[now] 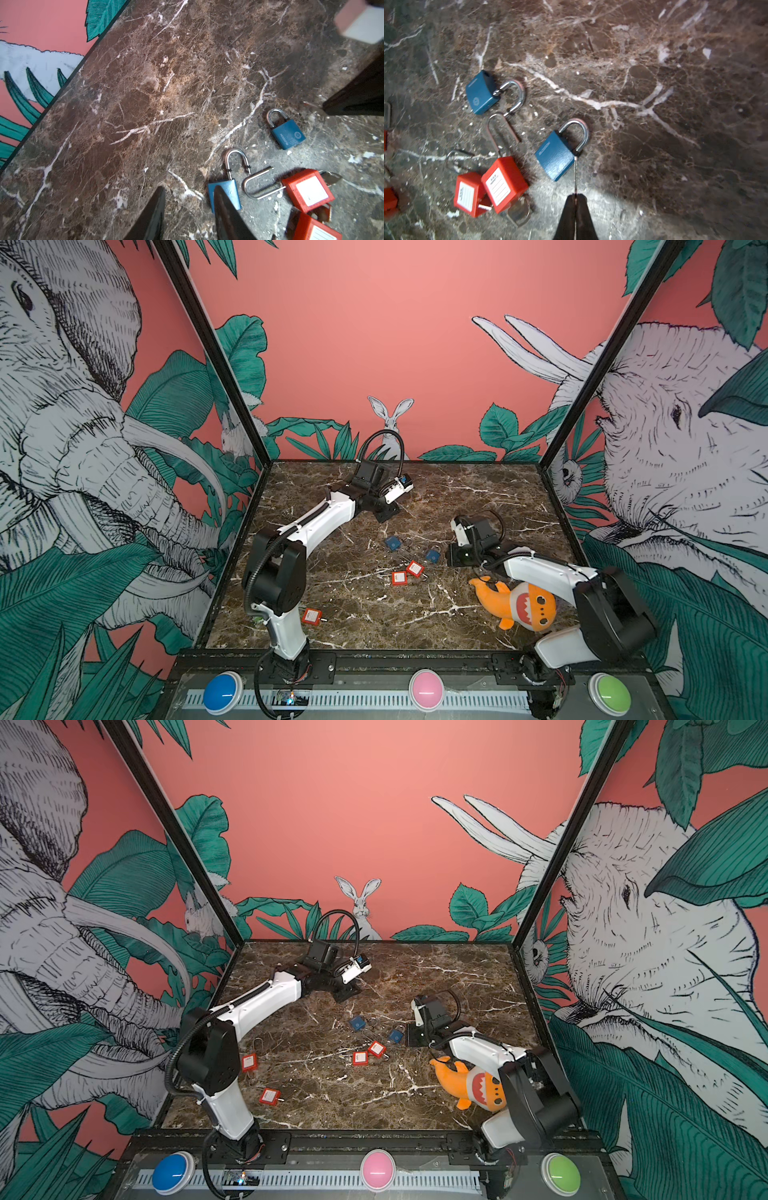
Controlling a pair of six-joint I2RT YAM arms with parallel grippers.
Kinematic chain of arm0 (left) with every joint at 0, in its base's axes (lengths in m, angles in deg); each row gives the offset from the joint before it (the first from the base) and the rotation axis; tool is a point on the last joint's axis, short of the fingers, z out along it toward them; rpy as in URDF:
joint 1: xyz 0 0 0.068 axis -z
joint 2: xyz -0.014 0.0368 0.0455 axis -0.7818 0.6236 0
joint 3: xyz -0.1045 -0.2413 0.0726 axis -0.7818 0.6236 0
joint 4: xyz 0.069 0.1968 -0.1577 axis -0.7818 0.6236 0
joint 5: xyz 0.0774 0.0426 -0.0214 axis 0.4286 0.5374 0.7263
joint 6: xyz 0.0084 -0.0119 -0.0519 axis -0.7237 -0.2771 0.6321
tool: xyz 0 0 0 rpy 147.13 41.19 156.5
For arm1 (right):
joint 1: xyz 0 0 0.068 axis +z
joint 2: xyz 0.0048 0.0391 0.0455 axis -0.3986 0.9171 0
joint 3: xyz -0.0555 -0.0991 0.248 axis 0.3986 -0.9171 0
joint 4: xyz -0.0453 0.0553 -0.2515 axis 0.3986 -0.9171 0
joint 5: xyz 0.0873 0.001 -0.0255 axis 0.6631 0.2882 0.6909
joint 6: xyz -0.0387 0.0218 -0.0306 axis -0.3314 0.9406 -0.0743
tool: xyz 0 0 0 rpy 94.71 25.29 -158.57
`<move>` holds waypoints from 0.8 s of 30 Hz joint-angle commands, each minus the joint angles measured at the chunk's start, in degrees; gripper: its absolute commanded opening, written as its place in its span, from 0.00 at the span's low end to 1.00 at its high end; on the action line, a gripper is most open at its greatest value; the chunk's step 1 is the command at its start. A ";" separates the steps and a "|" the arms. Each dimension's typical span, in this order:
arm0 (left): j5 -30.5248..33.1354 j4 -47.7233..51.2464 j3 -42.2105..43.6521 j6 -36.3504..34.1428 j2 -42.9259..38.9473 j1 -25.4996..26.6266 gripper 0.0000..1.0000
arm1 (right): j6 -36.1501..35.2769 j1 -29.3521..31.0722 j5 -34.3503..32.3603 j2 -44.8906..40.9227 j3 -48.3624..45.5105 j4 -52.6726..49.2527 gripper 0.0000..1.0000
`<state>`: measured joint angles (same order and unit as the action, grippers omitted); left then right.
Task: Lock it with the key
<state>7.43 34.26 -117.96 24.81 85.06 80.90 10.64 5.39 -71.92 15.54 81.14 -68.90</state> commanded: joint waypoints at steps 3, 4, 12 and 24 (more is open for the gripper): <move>4.32 -3.76 6.66 2.45 -6.69 -0.05 0.41 | 7.36 0.99 -4.78 4.22 3.08 -3.68 0.00; 4.49 -3.50 7.17 2.44 -7.13 -0.11 0.41 | 7.96 1.06 -5.09 4.64 3.13 -3.73 0.00; 5.67 -2.38 8.67 1.30 -7.85 -0.37 0.41 | 9.22 2.46 -4.59 10.68 6.77 -4.46 0.00; 7.26 -2.32 10.39 0.90 -9.34 -0.71 0.41 | 4.97 3.03 -5.95 15.95 13.74 -9.11 0.00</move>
<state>14.06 32.25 -108.57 26.05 79.33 80.57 16.43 7.89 -75.85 30.27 94.23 -73.75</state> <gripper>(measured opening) 0.406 0.048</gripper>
